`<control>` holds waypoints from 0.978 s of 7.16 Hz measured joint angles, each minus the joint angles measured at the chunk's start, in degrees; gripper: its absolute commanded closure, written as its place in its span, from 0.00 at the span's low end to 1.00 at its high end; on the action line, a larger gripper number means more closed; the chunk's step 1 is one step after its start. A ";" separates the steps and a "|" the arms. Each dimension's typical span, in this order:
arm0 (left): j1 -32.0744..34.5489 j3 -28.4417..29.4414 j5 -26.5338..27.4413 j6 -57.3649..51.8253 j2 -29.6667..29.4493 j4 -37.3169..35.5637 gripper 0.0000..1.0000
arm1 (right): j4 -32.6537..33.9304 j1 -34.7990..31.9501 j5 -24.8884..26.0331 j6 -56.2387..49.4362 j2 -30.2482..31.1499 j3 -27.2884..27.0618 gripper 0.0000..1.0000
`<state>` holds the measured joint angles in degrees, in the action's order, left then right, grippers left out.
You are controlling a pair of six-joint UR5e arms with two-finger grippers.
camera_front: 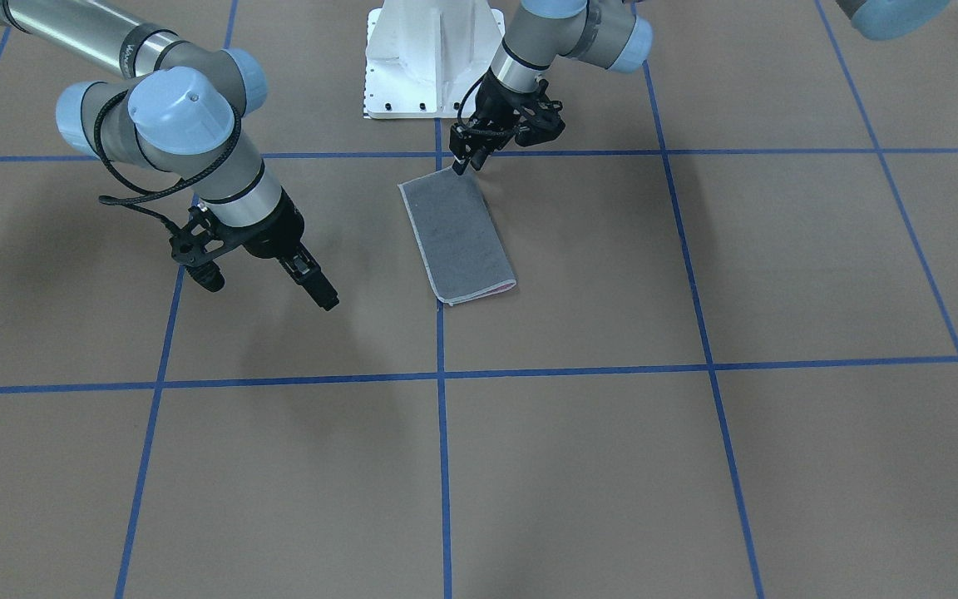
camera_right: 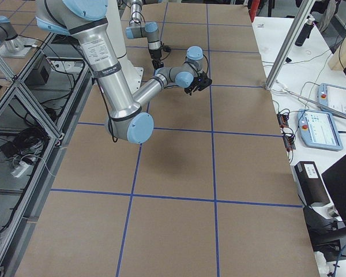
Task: Fold towel twice with both arms
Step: 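Close the left gripper on the towel end nearest the robot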
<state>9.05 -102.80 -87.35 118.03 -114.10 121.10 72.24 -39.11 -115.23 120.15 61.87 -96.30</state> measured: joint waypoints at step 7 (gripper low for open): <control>-0.06 0.69 -0.18 0.18 -0.21 0.01 1.00 | 0.06 -0.06 0.00 0.17 -0.01 0.06 0.00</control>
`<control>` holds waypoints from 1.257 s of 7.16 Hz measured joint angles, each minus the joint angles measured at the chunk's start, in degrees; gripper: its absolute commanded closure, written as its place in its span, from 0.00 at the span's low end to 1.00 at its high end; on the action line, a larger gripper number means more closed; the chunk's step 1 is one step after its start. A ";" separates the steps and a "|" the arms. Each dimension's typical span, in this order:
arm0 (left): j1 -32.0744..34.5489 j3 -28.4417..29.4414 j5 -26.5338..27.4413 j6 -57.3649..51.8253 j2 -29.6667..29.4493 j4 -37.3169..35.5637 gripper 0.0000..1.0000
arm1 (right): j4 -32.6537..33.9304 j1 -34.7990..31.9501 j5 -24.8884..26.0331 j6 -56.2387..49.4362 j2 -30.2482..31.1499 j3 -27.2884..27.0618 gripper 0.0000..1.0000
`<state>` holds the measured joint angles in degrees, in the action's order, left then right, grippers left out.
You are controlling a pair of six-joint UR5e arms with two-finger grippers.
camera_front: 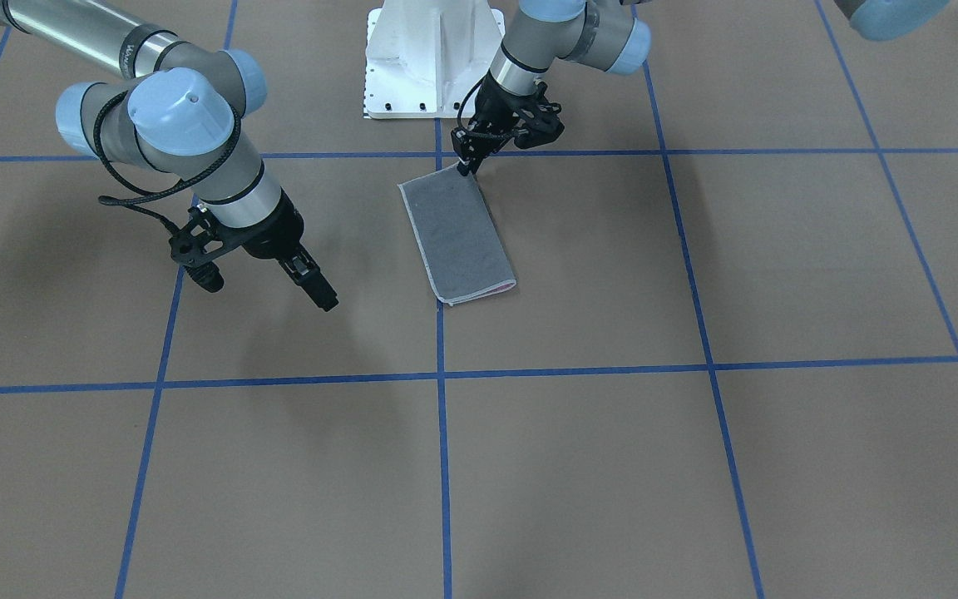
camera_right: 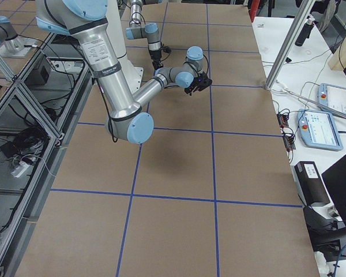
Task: Fold towel twice with both arms
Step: 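Close the left gripper on the towel end nearest the robot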
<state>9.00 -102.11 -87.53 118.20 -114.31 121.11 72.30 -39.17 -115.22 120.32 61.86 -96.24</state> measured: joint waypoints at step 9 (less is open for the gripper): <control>4.35 -2.39 -10.02 -5.90 2.72 0.26 1.00 | -0.15 -0.03 0.17 -0.33 -0.26 0.91 0.00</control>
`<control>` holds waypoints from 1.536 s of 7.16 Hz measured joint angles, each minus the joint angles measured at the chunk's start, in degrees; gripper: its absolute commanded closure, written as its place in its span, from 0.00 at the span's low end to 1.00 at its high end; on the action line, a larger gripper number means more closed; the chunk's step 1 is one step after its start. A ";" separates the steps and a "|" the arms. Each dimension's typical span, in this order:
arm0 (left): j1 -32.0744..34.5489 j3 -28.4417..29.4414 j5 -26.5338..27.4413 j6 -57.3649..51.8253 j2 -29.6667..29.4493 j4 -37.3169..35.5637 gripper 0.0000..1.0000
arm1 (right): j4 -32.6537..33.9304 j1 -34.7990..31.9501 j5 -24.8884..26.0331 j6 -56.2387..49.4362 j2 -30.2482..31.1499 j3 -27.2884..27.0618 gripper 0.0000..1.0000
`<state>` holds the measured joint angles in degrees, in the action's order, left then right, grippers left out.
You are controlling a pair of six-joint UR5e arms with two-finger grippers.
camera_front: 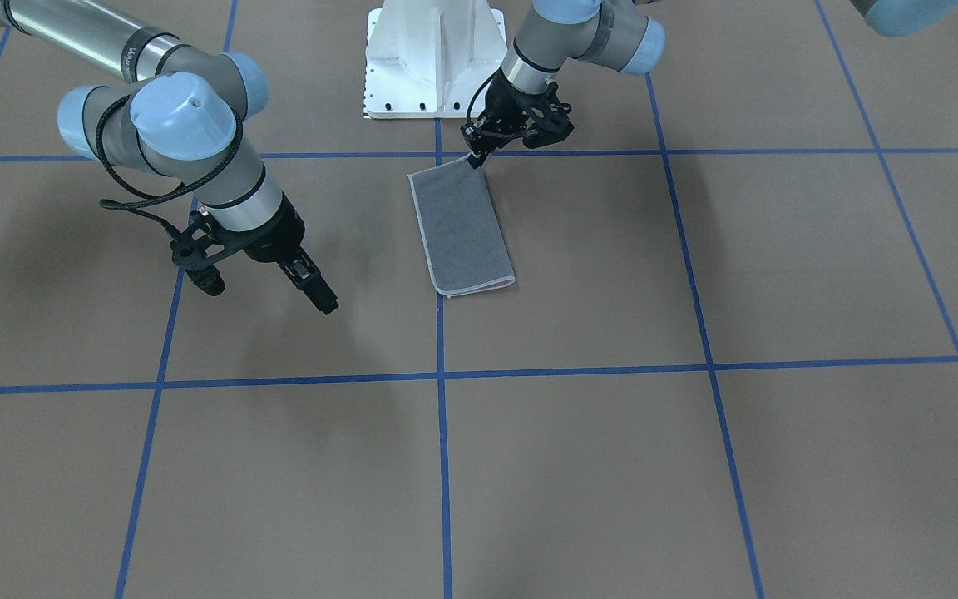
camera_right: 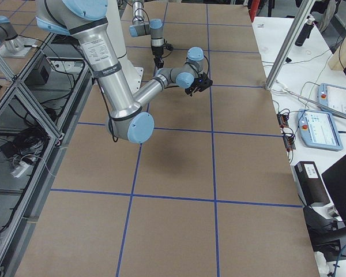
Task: Fold towel twice with both arms
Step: 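Close the left gripper on the towel end nearest the robot, then lift the held towel end and fold it over onto the far end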
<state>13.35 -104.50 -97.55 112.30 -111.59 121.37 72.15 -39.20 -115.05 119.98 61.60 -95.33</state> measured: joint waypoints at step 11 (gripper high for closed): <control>9.59 2.42 -7.65 -13.01 0.11 -0.35 1.00 | 0.01 -1.05 -0.05 -0.27 -0.18 0.40 0.00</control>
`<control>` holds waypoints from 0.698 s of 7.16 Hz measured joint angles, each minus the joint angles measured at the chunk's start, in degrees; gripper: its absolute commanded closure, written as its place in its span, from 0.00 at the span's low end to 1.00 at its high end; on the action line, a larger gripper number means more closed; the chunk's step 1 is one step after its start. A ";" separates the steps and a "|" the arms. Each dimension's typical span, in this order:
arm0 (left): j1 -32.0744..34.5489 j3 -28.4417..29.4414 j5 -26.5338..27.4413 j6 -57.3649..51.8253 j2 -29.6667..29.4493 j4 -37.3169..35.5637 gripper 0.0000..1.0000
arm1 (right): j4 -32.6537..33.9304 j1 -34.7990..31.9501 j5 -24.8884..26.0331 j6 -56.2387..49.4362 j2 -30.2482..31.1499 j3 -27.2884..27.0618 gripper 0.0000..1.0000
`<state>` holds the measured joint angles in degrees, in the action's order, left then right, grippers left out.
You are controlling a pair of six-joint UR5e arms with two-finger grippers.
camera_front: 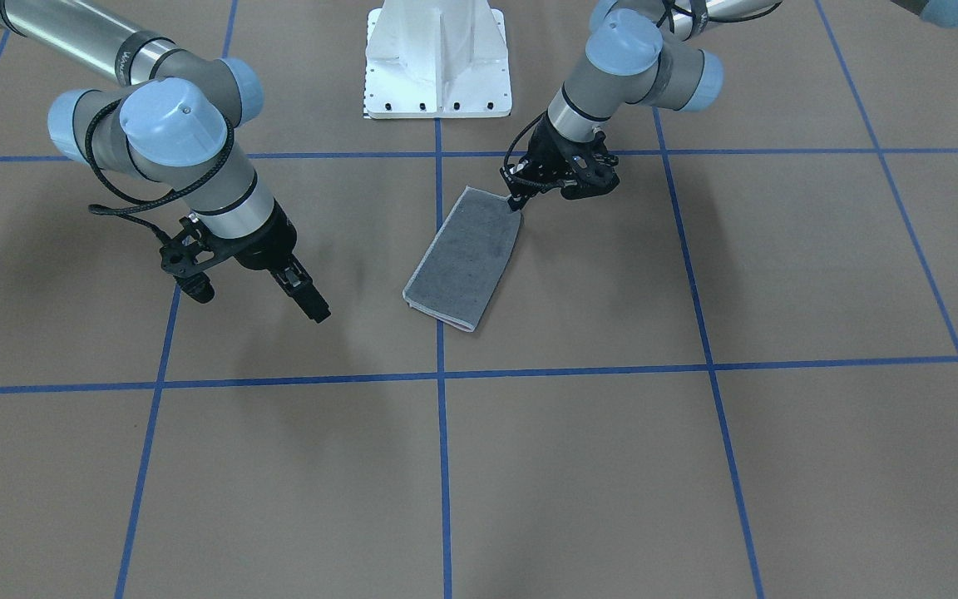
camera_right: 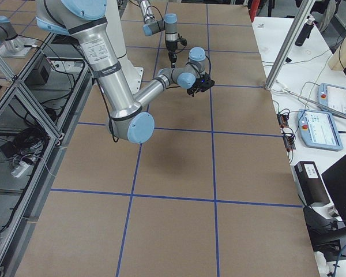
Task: Fold towel twice with both arms
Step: 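Lift the held towel end and fold it over onto the far end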
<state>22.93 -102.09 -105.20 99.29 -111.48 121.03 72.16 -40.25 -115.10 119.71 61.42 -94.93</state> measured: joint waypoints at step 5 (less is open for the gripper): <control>0.36 -0.11 2.76 5.00 -3.21 -2.15 1.00 | 0.00 -0.01 -0.03 0.02 -0.35 -0.04 0.00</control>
<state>23.29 -102.19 -102.43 104.30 -114.68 118.88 72.16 -40.25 -115.14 119.74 61.06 -94.97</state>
